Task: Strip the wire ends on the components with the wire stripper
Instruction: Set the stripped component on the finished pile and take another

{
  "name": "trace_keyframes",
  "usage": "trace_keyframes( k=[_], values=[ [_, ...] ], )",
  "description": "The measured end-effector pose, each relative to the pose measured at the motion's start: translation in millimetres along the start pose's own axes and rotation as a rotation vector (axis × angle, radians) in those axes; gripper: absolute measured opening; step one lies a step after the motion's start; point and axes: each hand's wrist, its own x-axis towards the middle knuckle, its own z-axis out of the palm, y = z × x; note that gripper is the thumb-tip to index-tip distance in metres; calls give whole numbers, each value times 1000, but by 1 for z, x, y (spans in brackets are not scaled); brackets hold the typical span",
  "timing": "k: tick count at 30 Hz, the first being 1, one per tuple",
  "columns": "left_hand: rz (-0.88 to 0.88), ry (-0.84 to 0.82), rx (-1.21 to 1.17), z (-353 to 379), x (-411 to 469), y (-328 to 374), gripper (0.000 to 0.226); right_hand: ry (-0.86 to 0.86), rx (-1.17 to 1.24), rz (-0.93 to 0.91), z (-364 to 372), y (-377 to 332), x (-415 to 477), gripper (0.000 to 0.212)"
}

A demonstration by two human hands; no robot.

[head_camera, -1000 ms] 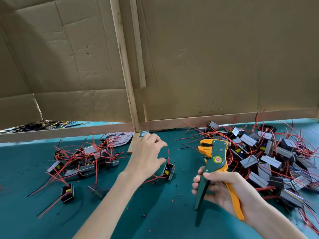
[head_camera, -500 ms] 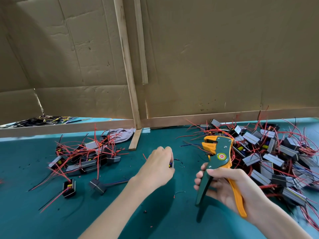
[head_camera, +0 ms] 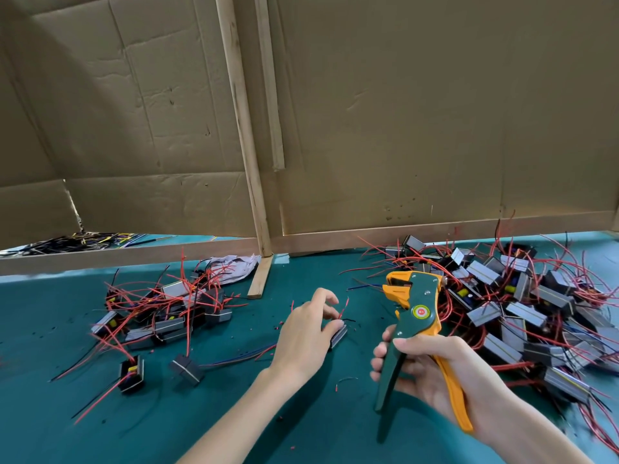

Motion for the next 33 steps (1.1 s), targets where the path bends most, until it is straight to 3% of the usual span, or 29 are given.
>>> trace_keyframes(
  k=[7, 11, 17, 23, 33],
  values=[
    [218, -1, 19, 3, -3, 7, 9, 10, 0, 2, 2, 0, -1, 18],
    [89, -8, -154, 5, -4, 10, 21, 9, 9, 19, 4, -1, -3, 22],
    [-74, 53, -430, -5, 4, 16, 10, -15, 6, 43, 9, -3, -7, 22],
    [-38, 75, -618, -33, 13, 29, 8, -15, 7, 49, 12, -3, -9, 21],
    [26, 91, -670, -52, 14, 43, 13, -114, -47, 0, 16, -5, -16, 29]
  ],
)
